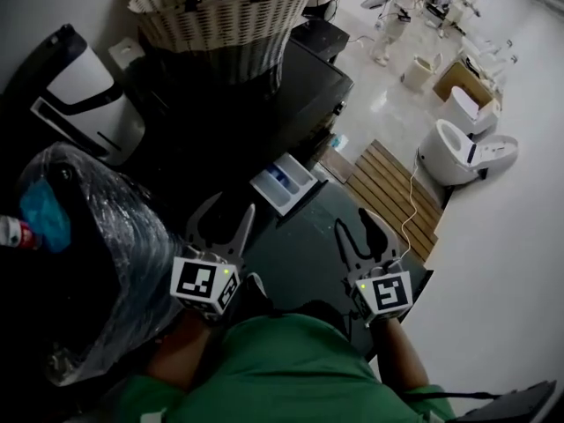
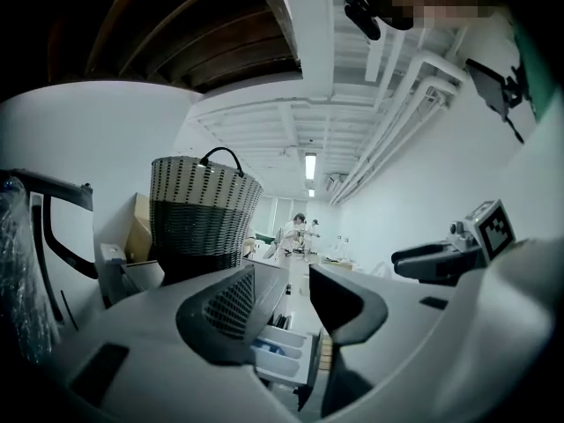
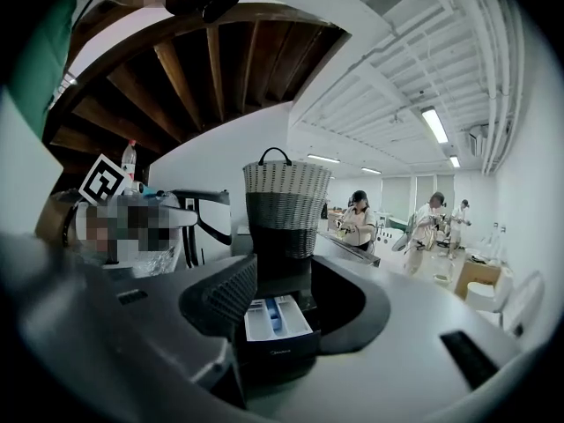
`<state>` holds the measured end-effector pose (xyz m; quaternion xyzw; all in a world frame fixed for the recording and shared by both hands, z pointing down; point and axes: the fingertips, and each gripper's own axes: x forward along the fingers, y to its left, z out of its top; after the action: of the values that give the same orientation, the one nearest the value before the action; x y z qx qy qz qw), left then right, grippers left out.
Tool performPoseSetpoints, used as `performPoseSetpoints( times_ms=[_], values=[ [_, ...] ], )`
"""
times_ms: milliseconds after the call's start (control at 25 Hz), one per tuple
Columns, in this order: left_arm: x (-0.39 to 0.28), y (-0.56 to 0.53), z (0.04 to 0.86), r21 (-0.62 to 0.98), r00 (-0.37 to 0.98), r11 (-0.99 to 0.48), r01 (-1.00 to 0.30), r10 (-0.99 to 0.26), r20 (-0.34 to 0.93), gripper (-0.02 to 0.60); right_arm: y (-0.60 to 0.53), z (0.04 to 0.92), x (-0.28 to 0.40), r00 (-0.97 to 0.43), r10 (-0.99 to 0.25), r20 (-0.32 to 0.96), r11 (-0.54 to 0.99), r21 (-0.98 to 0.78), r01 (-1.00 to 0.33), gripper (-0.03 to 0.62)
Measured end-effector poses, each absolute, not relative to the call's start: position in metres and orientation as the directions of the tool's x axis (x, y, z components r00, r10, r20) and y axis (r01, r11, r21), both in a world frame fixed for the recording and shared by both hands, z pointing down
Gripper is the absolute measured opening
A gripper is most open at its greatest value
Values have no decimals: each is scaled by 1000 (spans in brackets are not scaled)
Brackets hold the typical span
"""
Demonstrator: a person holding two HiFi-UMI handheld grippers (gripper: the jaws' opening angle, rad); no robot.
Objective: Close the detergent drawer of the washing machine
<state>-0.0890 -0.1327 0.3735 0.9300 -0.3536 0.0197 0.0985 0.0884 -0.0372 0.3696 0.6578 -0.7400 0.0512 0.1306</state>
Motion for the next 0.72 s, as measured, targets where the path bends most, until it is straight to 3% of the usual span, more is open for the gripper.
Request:
performPoseSetpoints(
  times_ms=[360,720],
  values=[
    [-81,-154,412,191,759,-735,-651,-627,175,204,-68,462,82,-120,-892,436,180,99,-979,216],
    [-60,-150,451,90,690,-699,-709,-662,293,204,-88,543,96,-216,-859,465,254,20,-967,222]
  ],
)
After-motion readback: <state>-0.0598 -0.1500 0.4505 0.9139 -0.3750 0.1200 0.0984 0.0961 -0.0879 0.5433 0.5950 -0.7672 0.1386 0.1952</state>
